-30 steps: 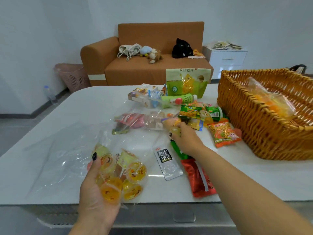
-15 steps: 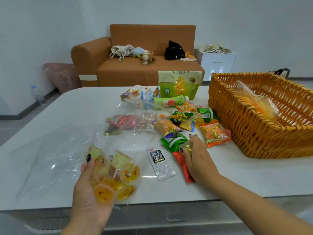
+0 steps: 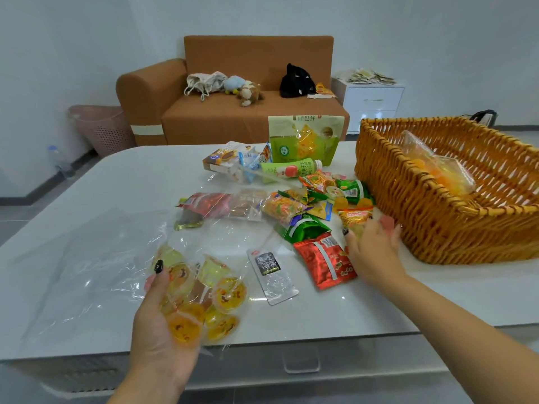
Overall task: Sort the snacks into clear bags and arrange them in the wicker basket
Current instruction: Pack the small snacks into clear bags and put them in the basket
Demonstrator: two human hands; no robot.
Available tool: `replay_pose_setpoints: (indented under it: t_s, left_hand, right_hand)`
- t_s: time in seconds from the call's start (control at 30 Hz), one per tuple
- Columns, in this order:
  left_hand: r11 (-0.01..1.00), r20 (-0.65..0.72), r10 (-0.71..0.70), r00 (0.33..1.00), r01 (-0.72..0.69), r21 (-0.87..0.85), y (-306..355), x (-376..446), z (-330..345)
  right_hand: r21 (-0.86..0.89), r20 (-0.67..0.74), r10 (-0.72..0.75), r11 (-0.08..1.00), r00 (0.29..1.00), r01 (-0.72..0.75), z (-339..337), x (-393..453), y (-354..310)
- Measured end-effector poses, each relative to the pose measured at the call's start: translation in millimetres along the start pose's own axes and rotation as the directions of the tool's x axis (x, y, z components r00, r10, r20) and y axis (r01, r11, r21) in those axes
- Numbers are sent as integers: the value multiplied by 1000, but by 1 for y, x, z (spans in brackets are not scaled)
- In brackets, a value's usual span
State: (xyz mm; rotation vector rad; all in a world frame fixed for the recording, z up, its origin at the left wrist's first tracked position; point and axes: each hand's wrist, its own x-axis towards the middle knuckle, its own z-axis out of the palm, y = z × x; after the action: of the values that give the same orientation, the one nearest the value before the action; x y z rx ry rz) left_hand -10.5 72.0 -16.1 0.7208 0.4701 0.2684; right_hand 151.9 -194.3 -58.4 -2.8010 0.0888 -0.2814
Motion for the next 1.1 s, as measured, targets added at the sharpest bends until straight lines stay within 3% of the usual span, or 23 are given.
replay_pose_setpoints:
  t_s: [0.1,0.2,0.4,0.5,0.6,0.77,0.93,1.0,1.1]
  left_hand:
    - [1000,-31,-5,1000,4,-20,-2,1,5]
    - [999,-20,-6,1000,6,-37,-3,3,6]
    - [1000,12,-12,1000,12,-12,-9,11,5]
    - [1000,-6,-21,1000,21,-8,-10,16,8]
    - [1000,-26,-20,999,19,-19,-11,20,11]
    - [999,-31,-25,999,24,-22,-13,20,14]
    - [1000,-53,-26,998,26,15,-16,11,18]
    - [999,-54,-44,998,45,18,-17,8,20]
    - [999,-34,-50,998,51,18,-16,4,18]
  right_hand:
    - [59,78,-69,996,995,65,-13,-10,-14]
    - [210,141,9,977,990,-38,-34,-3,-26]
    - [463,-82,146,882,986,-92,-21,19,-31]
    - [533,-113,215,837,970,-123,-17,32,-26]
    - [396,-90,200,906,976,-149,-20,60,-27]
    - [-76,177,209,977,962,-199,1,105,-31]
    - [-157,137,211,969,968,-189,9,103,-38]
    - [-69,6,142,988,990,-141,3,90,-36]
    - [354,-164,115,934,980,-51,-19,51,-41]
